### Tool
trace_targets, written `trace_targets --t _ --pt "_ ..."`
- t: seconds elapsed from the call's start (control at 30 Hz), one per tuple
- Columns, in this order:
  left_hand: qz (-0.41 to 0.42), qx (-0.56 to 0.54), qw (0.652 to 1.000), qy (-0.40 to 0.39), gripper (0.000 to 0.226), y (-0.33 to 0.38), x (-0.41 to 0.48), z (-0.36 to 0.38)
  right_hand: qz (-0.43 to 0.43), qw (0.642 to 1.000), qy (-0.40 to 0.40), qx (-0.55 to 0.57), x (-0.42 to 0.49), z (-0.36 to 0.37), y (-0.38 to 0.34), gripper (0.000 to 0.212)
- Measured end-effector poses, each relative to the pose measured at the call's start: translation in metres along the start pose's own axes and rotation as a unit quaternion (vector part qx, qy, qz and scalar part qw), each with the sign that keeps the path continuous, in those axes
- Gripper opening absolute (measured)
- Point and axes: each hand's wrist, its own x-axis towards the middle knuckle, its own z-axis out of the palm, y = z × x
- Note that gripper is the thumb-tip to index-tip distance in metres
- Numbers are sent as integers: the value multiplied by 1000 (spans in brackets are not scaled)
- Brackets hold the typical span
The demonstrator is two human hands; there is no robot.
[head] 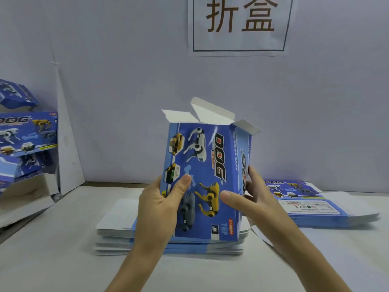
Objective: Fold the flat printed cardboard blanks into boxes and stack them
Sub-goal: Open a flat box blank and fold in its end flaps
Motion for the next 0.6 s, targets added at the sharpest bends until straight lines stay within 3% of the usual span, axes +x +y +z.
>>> trace_targets --t 0.13,0.23,0.43,0.6 --pt "9 3 999 -30 29 4 2 -2 4 1000 -8 15 0 3 2 81" --pt "15 -11 1000 2 19 -2 2 -2 1 1000 2 -17 -1 2 1 93" --pt "4 1 1000 -10 36 -4 2 0 9 1000 -2 -5 -1 2 -1 85" --pt "35 7 999 31 14 -9 -2 5 22 999 23 -15 0 2 4 92"
